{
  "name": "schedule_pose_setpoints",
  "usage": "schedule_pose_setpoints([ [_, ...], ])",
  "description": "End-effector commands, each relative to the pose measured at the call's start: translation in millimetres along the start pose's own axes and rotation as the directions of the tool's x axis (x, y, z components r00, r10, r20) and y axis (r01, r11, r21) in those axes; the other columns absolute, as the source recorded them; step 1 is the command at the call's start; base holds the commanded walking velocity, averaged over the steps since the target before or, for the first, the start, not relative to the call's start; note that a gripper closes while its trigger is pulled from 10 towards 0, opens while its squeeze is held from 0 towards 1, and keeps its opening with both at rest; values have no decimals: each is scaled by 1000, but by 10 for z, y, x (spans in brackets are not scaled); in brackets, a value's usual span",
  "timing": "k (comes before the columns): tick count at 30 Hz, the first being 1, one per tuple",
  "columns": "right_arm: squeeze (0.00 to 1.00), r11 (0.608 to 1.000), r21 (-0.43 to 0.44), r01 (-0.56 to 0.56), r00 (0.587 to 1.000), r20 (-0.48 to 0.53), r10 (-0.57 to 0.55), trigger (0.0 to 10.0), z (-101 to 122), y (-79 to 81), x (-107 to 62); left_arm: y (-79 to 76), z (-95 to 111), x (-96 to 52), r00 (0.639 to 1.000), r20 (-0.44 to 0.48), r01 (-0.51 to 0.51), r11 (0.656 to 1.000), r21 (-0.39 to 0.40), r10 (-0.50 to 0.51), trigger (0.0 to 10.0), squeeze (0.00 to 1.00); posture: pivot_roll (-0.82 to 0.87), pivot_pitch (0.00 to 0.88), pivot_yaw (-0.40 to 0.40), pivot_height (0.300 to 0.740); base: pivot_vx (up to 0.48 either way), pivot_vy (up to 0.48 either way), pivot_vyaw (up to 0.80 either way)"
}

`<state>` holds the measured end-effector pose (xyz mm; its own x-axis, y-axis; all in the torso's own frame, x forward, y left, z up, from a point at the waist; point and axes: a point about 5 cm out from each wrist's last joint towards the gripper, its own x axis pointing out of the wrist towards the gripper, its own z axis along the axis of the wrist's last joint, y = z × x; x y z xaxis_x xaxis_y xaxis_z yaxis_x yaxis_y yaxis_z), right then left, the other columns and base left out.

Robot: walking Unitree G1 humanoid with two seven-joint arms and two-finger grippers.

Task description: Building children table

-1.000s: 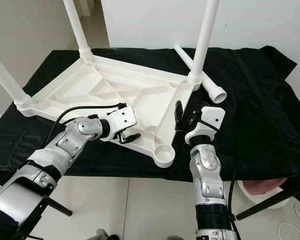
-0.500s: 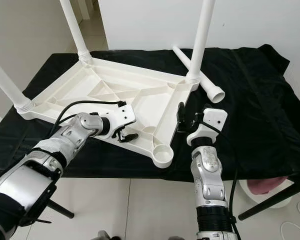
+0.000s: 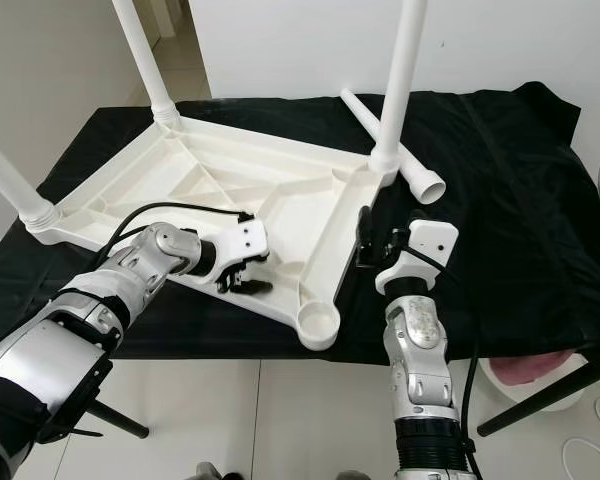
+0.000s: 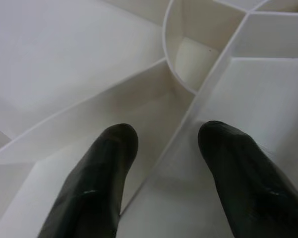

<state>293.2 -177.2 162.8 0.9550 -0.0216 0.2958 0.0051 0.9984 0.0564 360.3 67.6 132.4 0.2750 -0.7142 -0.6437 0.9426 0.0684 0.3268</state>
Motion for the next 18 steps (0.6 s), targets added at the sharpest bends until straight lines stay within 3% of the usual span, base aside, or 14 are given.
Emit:
schedule_pose_setpoints([
  [1,0,1000,2,-4,1000,-5,4,10000,-2,15,-9,-267,-249,59,968,-89,230,972,-40,-233,2078,0,-191,69,126,740,0,0,0],
  [3,0,1000,2,-4,1000,-5,4,10000,-3,17,-11,-275,-250,56,964,-89,247,968,-39,-250,1725,0,-189,70,127,740,0,0,0],
  [4,0,1000,3,-5,1000,-5,5,10000,-3,20,-11,-276,-246,54,962,-87,256,966,-40,-258,2314,0,-189,70,127,740,0,0,0],
  [6,0,1000,4,-5,1000,-5,5,10000,-3,23,-12,-276,-244,53,961,-86,260,965,-41,-263,2314,0,-189,70,127,740,0,0,0],
  [9,0,1000,7,-7,1000,-7,7,10000,-10,45,-19,-262,-250,56,966,-91,240,970,-43,-243,1137,0,-193,64,131,740,0,0,0],
  [12,0,1000,8,-7,1000,-7,7,10000,-10,51,-21,-258,-255,53,967,-93,235,971,-48,-238,1137,0,-193,64,131,740,0,0,0],
  [13,0,1000,8,-6,1000,-7,6,10000,-10,51,-24,-232,-242,75,981,-76,176,982,-71,-181,1137,0,-195,62,132,740,0,0,0],
  [14,0,1000,9,-6,1000,-6,6,10000,-9,49,-23,-225,-237,80,984,-67,158,985,-75,-163,0,0,-195,62,132,740,0,0,0],
  [16,0,1000,9,-5,1000,-6,5,10000,-7,49,-22,-221,-235,82,986,-62,148,986,-76,-153,0,0,-195,62,132,740,0,0,0],
  [18,0,1000,7,-6,1000,-5,6,10000,-7,45,-27,-171,-221,79,997,-34,70,992,-106,-74,0,0,-199,59,130,740,0,0,0],
])
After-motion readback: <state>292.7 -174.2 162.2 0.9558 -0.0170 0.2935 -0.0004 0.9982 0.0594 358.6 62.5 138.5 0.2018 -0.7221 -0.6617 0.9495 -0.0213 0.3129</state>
